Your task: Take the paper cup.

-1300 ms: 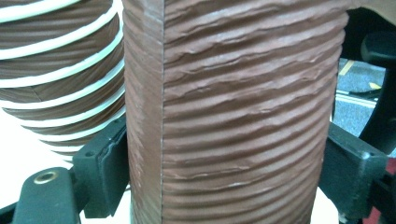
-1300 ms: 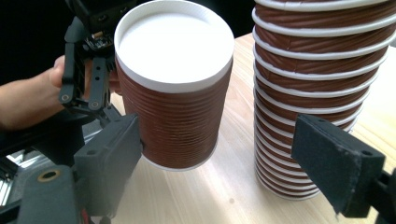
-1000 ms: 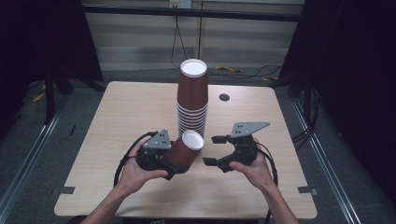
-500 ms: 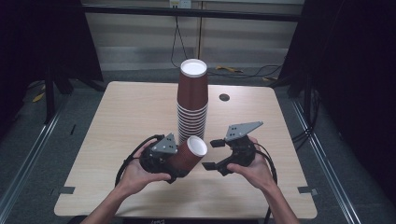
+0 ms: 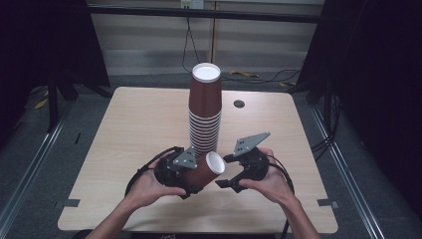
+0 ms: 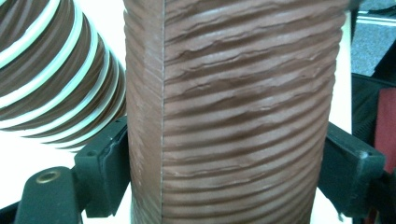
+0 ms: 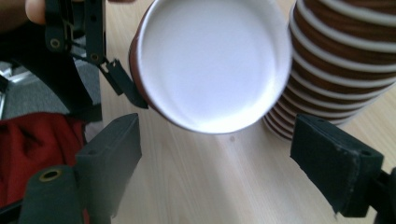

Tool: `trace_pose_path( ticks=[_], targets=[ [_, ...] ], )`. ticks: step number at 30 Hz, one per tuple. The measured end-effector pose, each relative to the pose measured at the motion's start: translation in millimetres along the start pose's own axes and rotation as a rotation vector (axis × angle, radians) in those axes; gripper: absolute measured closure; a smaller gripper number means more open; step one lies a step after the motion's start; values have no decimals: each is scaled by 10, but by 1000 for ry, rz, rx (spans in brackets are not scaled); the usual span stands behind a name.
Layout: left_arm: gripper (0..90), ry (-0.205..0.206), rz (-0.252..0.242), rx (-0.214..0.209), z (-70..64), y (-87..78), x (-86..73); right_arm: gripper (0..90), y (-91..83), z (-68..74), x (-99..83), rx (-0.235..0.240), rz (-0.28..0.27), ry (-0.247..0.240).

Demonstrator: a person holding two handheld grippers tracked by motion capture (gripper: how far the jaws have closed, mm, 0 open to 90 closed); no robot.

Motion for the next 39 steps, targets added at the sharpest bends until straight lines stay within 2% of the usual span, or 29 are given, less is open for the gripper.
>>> trace_pose_path(
  ticks=[1,2,3,4,6,11,16,21,23,24,26,28,32,33,35,37,38,39],
  targets=[
    [161,0,0,0,0,0,0,166,0,0,0,0,0,0],
    [161,3,22,5,1,16,11,172,9,0,-3,2,12,2],
    [161,14,35,7,14,18,26,183,33,-16,-15,2,51,16],
    [162,7,44,5,16,20,33,199,39,-24,-22,21,58,27],
    [162,16,55,9,29,23,41,190,46,-34,-32,0,65,22],
    [162,31,76,28,9,59,32,192,54,-54,-58,-2,91,37],
    [162,45,106,38,7,90,23,191,111,-58,-79,3,134,26],
    [162,60,161,49,-33,174,11,192,176,-87,-78,-4,196,6],
    [162,64,168,47,-42,182,11,197,185,-89,-80,-6,201,9],
    [162,68,176,44,-56,191,10,211,204,-91,-85,8,215,12],
    [162,104,206,48,-71,206,13,220,216,-93,-86,13,226,9],
    [162,117,216,47,-91,215,18,231,223,-86,-82,14,235,7],
    [162,123,222,56,-120,217,33,213,251,-79,-82,26,263,23],
    [162,134,232,56,-121,213,38,205,265,-90,-83,30,267,18],
    [162,136,244,55,-147,234,37,191,283,-92,-82,54,268,36],
    [162,124,238,59,-162,251,33,186,285,-92,-80,57,265,33],
    [162,154,256,53,-161,263,39,172,296,-91,-79,77,253,23],
    [162,154,256,53,-161,263,39,172,296,-91,-79,77,253,23]
  ],
)
Point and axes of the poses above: each handheld gripper's, and its own axes: y roughly forward along the jaws, x roughly out of its top, z roughly to its left, the point moved 1 cm from there along y, roughly forward along the jaws, and after that the axes turned 4 degrees about x, right-handed, at the moved point
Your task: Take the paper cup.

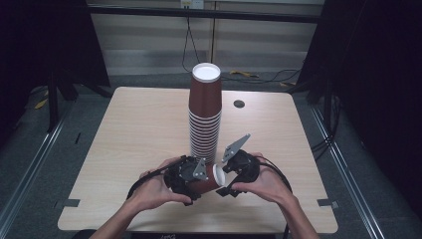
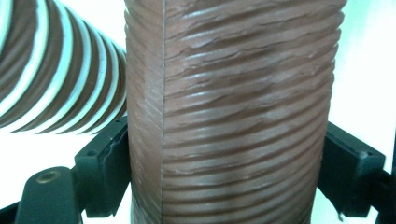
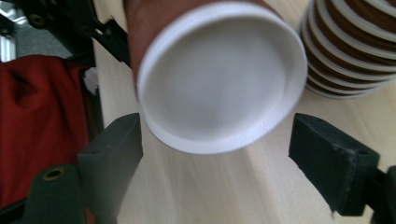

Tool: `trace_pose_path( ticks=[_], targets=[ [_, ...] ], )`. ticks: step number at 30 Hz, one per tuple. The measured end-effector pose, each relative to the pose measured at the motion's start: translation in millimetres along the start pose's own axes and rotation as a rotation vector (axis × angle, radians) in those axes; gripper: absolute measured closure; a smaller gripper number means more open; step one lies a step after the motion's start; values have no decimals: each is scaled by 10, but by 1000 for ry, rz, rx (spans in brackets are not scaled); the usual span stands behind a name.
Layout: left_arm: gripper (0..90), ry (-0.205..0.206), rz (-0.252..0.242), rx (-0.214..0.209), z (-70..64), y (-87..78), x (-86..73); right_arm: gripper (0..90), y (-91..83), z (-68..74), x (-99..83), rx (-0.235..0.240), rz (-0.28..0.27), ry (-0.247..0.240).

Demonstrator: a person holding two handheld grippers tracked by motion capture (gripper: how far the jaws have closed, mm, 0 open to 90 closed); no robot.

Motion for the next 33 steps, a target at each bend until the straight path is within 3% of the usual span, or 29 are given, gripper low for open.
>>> trace_pose_path(
  ticks=[1,2,3,5,6,7,8,9,12,13,18,19,20,25,26,27,28,29,30,31,33],
  targets=[
    [162,14,10,1,-6,0,7,172,3,2,2,12,1,5],
    [162,3,-2,-1,-31,13,13,172,11,8,6,15,9,4],
    [162,42,25,-6,-15,-5,17,172,24,8,6,24,6,4],
    [162,17,-2,-14,-52,8,28,178,36,3,7,38,5,8],
    [163,35,11,-11,-50,-1,35,180,40,0,7,44,7,9],
    [163,7,-1,-9,-82,7,41,180,49,4,8,51,6,17],
    [162,14,-6,-6,-87,7,48,189,54,4,11,61,10,14],
    [163,49,13,-8,-72,-8,57,193,58,13,18,64,17,14],
    [163,23,-12,-11,-102,18,57,197,65,23,26,76,11,17],
    [163,51,0,-19,-87,13,58,195,61,30,34,79,10,19],
    [163,83,9,-25,-97,3,71,185,84,89,83,81,18,-16],
    [163,51,-7,-29,-135,10,74,195,85,89,94,85,17,-13],
    [163,51,-7,-29,-135,10,74,195,85,89,94,85,17,-13],
    [163,85,-2,-29,-138,2,79,223,82,85,108,97,0,-31],
    [163,52,-31,-39,-159,14,69,223,82,85,108,97,0,-31],
    [163,82,-36,-47,-132,6,61,226,80,93,110,101,7,-32],
    [162,137,-4,-43,-87,-19,59,229,70,92,108,103,-1,-32],
    [162,96,-37,-51,-113,-3,52,231,69,92,109,105,-1,-27],
    [162,83,-51,-49,-123,1,50,231,69,92,109,105,-1,-27],
    [159,118,-34,-44,-97,-19,48,236,69,96,110,99,-6,-31],
    [150,111,-47,-37,-93,-22,43,240,52,105,111,88,-16,-49]
  ],
)
Point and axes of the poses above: each handheld gripper's, and its own axes: y roughly forward along the jaws, x roughly out of its top, z roughly to its left, the point moved 1 cm from there along y, roughly forward along the jaws, and after that the axes turned 4 degrees about x, right-handed, at the moved point
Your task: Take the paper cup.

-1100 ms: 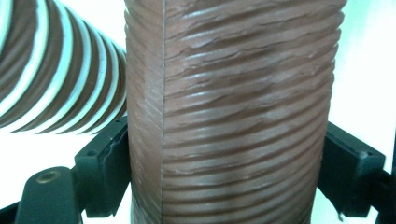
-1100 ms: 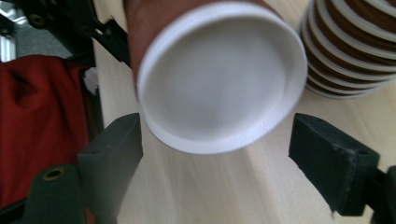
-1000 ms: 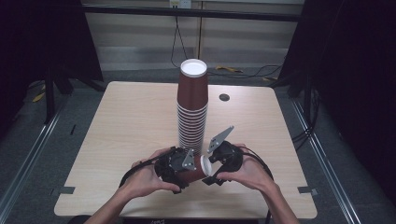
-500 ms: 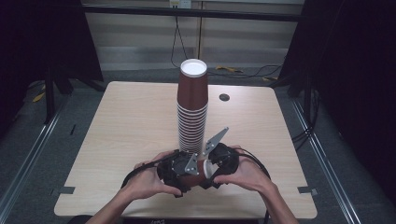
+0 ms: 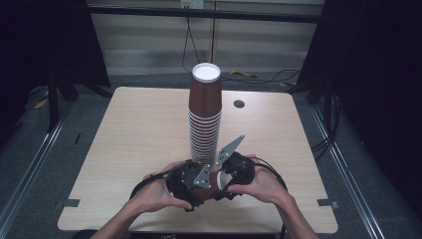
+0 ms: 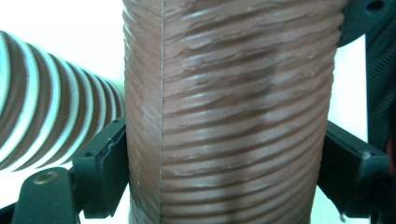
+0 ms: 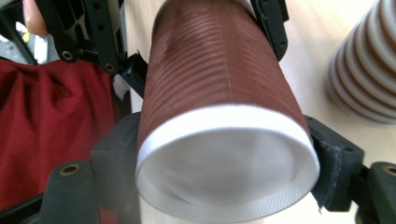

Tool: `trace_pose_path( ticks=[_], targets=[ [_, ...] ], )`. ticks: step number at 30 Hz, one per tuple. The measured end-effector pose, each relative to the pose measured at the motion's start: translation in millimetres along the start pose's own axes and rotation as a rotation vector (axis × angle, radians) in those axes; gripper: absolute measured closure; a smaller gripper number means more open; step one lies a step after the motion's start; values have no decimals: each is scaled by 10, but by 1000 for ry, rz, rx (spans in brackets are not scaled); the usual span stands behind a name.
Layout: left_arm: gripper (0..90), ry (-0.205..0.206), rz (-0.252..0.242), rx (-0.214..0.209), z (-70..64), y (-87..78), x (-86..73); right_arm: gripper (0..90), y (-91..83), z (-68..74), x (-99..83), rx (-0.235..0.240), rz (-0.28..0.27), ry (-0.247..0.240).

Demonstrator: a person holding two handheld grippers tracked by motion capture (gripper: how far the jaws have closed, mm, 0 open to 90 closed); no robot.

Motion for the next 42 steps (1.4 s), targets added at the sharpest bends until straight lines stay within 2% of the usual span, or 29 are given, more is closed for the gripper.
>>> trace_pose_path(
  ticks=[1,2,4,6,7,8,9,10,13,14,15,16,17,18,21,23,31,32,33,34,36,37,41,42],
  targets=[
    [146,0,0,0,0,0,0,240,0,0,0,0,0,0],
    [140,-62,-59,3,-38,13,-9,243,-19,-14,-11,12,-2,-6],
    [137,-54,-64,-4,-19,3,-17,244,-27,-21,-19,13,-6,-12],
    [130,-19,-61,-6,15,-13,-31,247,-42,-18,-31,10,-25,-10],
    [127,-19,-61,-6,15,-13,-31,248,-44,-20,-31,9,-23,-11],
    [124,-69,-100,-16,2,2,-38,249,-42,-16,-31,7,-23,-13],
    [123,-69,-100,-16,2,2,-38,249,-42,-16,-31,7,-23,-13],
    [122,-94,-129,-28,28,-19,-56,250,-36,-21,-36,4,-15,-15],
    [124,-107,-156,-38,46,-48,-74,250,-21,-22,-39,3,-19,-9],
    [126,-103,-169,-54,66,-73,-89,250,-21,-19,-38,-4,-17,-16],
    [139,-116,-200,-57,74,-89,-102,251,-22,-17,-37,2,-13,-4],
    [155,-123,-244,-75,103,-131,-124,251,-11,-21,-38,-8,-15,-19],
    [162,-123,-244,-75,103,-131,-124,251,-11,-21,-38,-8,-15,-19],
    [162,-128,-270,-81,120,-160,-135,251,-4,-26,-41,-2,-13,-14],
    [160,-145,-296,-74,149,-217,-168,250,-14,-39,-47,-12,-8,-12],
    [161,-148,-305,-73,164,-238,-185,250,-38,-51,-62,-17,-30,-7],
    [162,-207,-356,-45,195,-305,-261,247,-139,-83,-149,-31,-59,24],
    [163,-233,-387,-40,193,-316,-290,246,-169,-85,-174,-37,-75,38],
    [165,-233,-387,-40,193,-316,-290,246,-169,-85,-174,-37,-75,38],
    [174,-239,-412,-10,178,-325,-325,245,-185,-85,-196,-48,-88,49],
    [174,-251,-429,-23,183,-331,-356,244,-181,-89,-226,-53,-84,57],
    [174,-259,-434,-22,184,-333,-365,244,-183,-92,-243,-69,-85,61],
    [172,-273,-460,-10,199,-354,-392,244,-200,-109,-289,-62,-110,69],
    [163,-285,-477,-4,210,-364,-409,245,-227,-118,-305,-47,-139,66]
  ],
)
Point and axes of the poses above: each handheld gripper's, and its own axes: y roughly forward along the jaws, x roughly out of its top, z roughly to its left, the point moved 1 cm from there along y, roughly forward along the jaws, and after that the axes turned 4 degrees about x, right-handed, at the moved point
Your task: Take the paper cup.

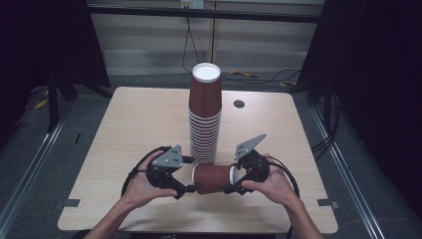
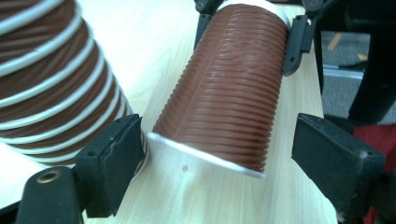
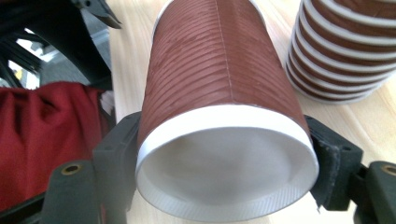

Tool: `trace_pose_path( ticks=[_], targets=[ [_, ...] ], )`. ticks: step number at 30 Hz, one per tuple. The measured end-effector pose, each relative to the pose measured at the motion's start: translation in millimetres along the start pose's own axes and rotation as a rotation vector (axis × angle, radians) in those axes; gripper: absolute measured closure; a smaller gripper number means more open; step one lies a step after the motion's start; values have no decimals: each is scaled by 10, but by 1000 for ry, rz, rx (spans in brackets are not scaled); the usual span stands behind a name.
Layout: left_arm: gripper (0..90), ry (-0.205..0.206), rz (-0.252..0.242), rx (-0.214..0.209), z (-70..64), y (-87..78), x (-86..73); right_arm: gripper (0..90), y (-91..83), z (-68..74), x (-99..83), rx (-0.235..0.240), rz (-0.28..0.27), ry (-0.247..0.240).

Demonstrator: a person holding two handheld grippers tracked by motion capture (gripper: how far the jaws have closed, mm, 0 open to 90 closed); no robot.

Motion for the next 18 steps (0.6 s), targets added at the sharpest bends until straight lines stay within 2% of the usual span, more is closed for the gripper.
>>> trace_pose_path(
  ticks=[1,5,7,10,14,17,18],
  targets=[
    [162,0,0,0,0,0,0,245,0,0,0,0,0,0],
    [167,-40,-67,-9,0,-37,-44,245,-48,-10,-11,8,-48,3],
    [168,-45,-73,-10,6,-43,-52,245,-55,-5,-15,4,-61,3],
    [167,-67,-107,0,23,-77,-79,243,-69,-11,-29,21,-102,-1],
    [166,-83,-125,14,37,-96,-96,242,-71,-37,-58,21,-129,17],
    [164,-105,-144,1,46,-103,-110,242,-95,-58,-89,27,-179,28],
    [163,-105,-144,1,46,-103,-110,242,-95,-58,-89,27,-179,28]
  ],
)
Point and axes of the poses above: each handheld gripper's, and its own axes: y roughly forward along the jaws, x roughly out of its top, z roughly to its left, the point moved 1 cm from there along y, roughly forward along the jaws, and after that the axes turned 4 degrees about x, right-handed, at the moved point
